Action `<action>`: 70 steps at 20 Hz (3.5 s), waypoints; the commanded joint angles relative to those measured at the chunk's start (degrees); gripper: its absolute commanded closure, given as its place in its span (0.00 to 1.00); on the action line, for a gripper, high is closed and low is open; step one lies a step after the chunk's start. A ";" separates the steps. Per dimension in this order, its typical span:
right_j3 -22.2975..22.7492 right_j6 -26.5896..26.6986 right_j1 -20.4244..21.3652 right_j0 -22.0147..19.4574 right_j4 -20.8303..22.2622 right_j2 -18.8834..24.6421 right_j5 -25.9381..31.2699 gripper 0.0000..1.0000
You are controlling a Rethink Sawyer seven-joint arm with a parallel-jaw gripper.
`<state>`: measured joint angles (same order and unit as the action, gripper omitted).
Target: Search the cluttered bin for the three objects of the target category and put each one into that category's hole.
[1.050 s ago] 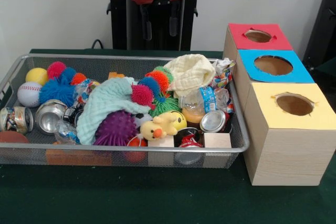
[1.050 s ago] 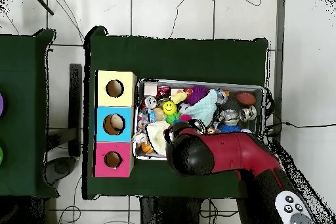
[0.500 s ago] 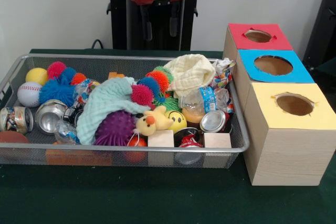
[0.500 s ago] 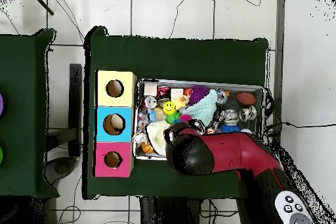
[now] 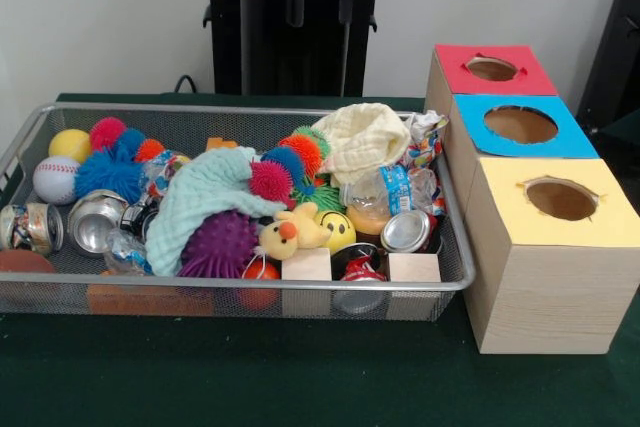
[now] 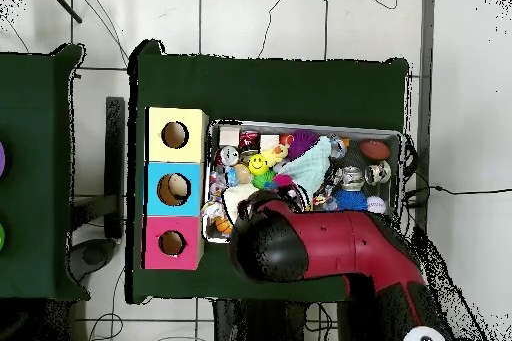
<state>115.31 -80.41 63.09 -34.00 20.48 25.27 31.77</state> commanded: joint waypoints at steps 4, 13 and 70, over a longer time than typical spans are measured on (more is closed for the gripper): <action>-10.23 -13.59 -11.19 4.40 -0.36 -7.15 4.58 0.00; -18.76 -18.75 -21.81 10.75 -0.81 -16.62 0.84 0.00; -31.79 -7.98 -34.98 11.24 -4.88 -13.59 1.60 0.00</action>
<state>85.70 -83.03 31.53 -23.17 17.03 8.43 32.59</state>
